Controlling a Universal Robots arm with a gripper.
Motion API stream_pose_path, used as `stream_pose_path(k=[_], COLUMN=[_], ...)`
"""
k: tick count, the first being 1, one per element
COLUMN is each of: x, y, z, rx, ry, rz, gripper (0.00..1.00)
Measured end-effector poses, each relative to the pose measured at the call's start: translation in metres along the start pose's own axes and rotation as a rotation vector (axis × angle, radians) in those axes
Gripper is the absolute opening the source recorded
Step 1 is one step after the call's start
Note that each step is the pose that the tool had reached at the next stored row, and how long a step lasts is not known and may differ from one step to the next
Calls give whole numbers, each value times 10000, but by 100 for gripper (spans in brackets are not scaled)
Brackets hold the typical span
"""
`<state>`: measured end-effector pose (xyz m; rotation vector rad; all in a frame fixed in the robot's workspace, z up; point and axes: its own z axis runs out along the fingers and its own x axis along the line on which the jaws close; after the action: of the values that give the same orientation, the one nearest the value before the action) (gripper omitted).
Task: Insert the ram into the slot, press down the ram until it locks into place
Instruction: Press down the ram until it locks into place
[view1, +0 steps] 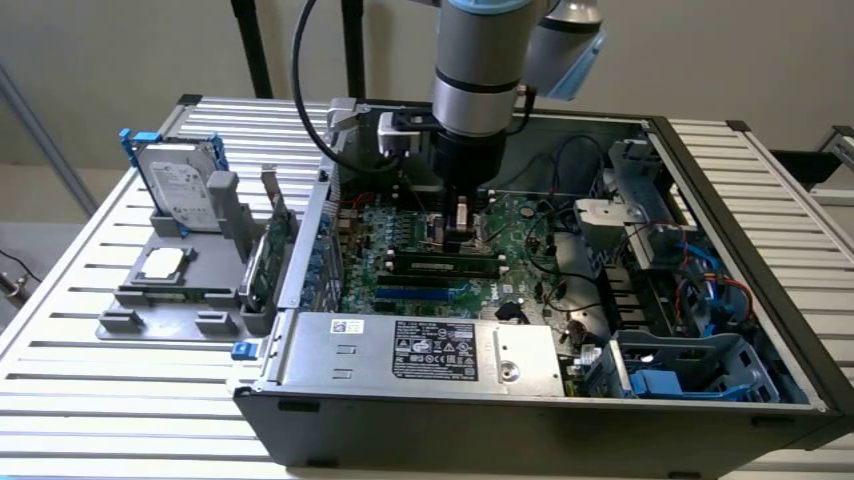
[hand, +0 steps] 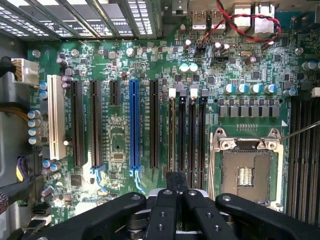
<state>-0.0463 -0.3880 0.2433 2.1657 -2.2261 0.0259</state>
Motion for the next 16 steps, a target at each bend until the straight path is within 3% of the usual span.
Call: stream_pose_path(k=[16], x=[-14], y=[-1], z=[144], rx=[-5], ry=[12], rz=[0], gripper=[11])
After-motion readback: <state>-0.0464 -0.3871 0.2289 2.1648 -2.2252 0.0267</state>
